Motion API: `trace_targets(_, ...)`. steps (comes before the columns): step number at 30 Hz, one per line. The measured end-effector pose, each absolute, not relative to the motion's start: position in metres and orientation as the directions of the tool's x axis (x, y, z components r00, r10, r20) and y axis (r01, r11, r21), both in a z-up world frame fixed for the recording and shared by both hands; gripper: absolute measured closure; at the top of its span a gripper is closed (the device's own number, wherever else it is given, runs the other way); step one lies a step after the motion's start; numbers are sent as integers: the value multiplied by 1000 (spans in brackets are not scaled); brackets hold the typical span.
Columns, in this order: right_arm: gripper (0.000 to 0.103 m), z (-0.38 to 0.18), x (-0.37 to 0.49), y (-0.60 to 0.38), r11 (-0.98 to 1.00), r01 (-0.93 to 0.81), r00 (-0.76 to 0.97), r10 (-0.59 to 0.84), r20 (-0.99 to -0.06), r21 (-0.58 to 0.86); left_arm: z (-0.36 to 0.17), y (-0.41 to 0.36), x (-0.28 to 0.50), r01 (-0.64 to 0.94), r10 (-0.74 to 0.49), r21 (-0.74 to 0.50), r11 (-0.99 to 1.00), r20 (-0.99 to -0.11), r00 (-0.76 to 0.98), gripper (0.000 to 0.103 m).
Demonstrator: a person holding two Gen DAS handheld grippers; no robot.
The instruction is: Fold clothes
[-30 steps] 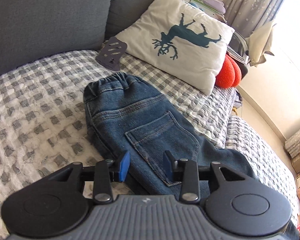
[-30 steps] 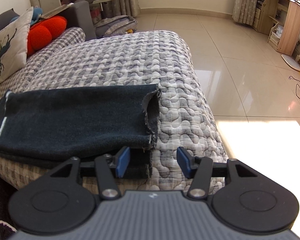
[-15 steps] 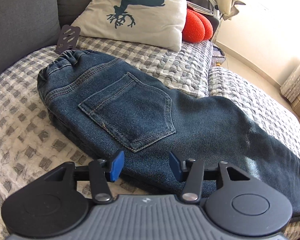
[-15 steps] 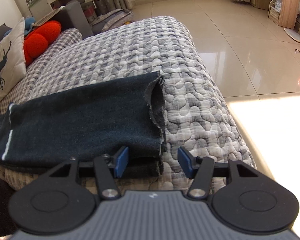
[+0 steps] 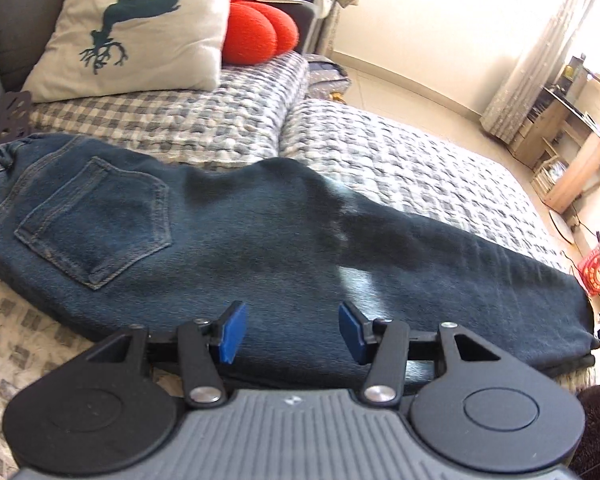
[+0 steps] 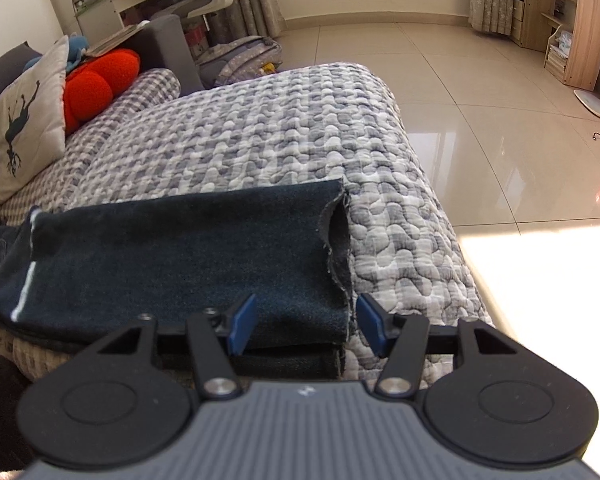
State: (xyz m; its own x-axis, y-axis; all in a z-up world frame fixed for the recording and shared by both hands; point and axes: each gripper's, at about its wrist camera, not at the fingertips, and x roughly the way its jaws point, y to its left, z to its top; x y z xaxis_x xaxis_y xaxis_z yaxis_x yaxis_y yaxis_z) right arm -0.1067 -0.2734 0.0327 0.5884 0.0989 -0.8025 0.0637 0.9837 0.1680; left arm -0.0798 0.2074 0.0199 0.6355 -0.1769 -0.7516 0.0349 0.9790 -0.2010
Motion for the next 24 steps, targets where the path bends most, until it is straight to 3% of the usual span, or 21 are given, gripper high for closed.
trace_targets(9,48,19,-102,-297,946,144,560,165,-812,291,3,141,-68,206,-308,-231,951,-764,567,51)
trace_targets(14,82,7,-100,-297,947,159,556,149,-818,280,-5,126,-69,244,-313,-209,947,-775,549,51)
trace_targets(16,88,12,-104,-298,946,152,582,148,-799,285,-2,128,-69,245,-317,-215,945,-778,542,51)
trace_targets(24,93,44,-124,-301,944,111,638,171,-750,310,9,130,-64,245,-316,-213,946,-777,545,51)
